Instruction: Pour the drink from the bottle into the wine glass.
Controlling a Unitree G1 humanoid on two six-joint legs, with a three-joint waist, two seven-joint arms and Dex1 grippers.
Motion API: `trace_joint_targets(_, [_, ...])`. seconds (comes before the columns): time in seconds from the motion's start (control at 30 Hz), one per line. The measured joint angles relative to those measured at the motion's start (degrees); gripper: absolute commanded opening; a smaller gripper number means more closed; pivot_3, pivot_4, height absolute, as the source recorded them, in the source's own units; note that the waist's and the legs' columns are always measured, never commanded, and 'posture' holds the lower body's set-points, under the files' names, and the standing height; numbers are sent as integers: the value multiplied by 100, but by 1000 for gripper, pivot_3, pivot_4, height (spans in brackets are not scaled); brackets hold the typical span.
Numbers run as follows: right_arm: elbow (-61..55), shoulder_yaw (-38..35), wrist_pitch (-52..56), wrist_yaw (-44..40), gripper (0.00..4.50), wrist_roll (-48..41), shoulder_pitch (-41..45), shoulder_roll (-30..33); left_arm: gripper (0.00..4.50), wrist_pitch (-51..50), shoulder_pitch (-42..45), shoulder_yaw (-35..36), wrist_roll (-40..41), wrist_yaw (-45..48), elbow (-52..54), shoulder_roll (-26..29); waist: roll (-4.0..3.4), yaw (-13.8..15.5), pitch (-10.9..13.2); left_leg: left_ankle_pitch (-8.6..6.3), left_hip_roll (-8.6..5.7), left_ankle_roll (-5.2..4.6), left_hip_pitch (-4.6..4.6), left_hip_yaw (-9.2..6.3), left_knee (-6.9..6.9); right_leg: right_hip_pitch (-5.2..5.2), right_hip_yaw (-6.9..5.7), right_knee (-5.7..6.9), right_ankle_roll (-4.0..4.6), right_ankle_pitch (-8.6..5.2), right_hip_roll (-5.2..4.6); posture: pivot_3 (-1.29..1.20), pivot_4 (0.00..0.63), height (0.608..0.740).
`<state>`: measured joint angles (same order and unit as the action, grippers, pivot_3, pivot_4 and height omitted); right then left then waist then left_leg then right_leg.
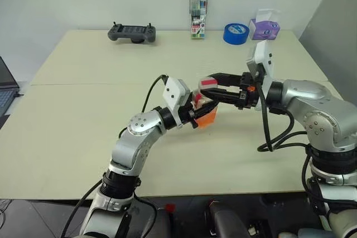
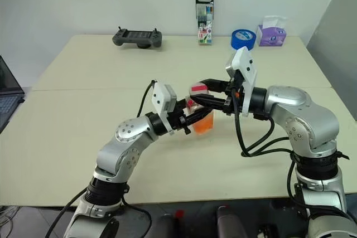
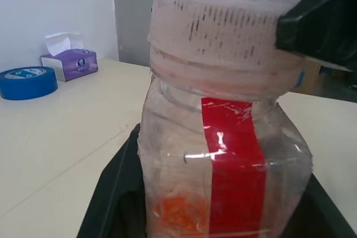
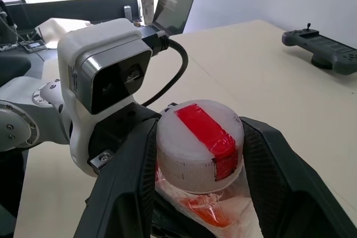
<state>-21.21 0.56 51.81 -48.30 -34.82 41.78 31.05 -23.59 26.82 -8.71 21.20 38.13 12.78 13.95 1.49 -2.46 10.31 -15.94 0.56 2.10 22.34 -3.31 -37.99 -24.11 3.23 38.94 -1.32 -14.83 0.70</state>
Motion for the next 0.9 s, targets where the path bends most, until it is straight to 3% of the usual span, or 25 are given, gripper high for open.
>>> trace_joint_targets(0.07, [7,-14,41,-12,1869,-53,-3,12,1766,-31,-24,0,50,24,19,10,0,2,0,0,2,0,0,3,-4,0,5,0,0,0,1,0,150,740])
trace_joint_targets(0.2, [-98,-159,200,220,3188,-257,-96,-102,1765,-67,-13,3,96,28,-1,37,0,14,0,0,0,1,0,15,-8,-1,23,-1,1,1,0,0,150,740])
trace_joint_targets(0.33, [-686,-179,431,1096,4499,-302,-392,-497,1762,-69,47,87,93,-13,-224,63,0,31,0,0,1,1,2,12,-7,-4,36,-1,0,1,-1,0,150,740])
trace_joint_targets(0.5, [-1657,-321,1060,2591,4500,-392,-772,-1234,1761,-72,47,180,94,2,-277,112,0,60,0,1,2,2,5,2,-5,-6,42,1,1,1,-2,0,150,740])
trace_joint_targets(0.7, [-2415,88,1810,4615,4500,224,-958,-2451,1761,-72,48,174,86,13,-394,94,-1,60,-1,6,2,11,3,-10,-7,-7,47,2,0,0,-2,0,150,740])
trace_joint_targets(0.9, [-2520,308,2135,5262,4500,660,-948,-2681,1761,-23,48,130,13,58,-412,95,-1,59,-1,6,-3,12,1,0,-7,-7,46,-1,0,0,-4,0,150,740])
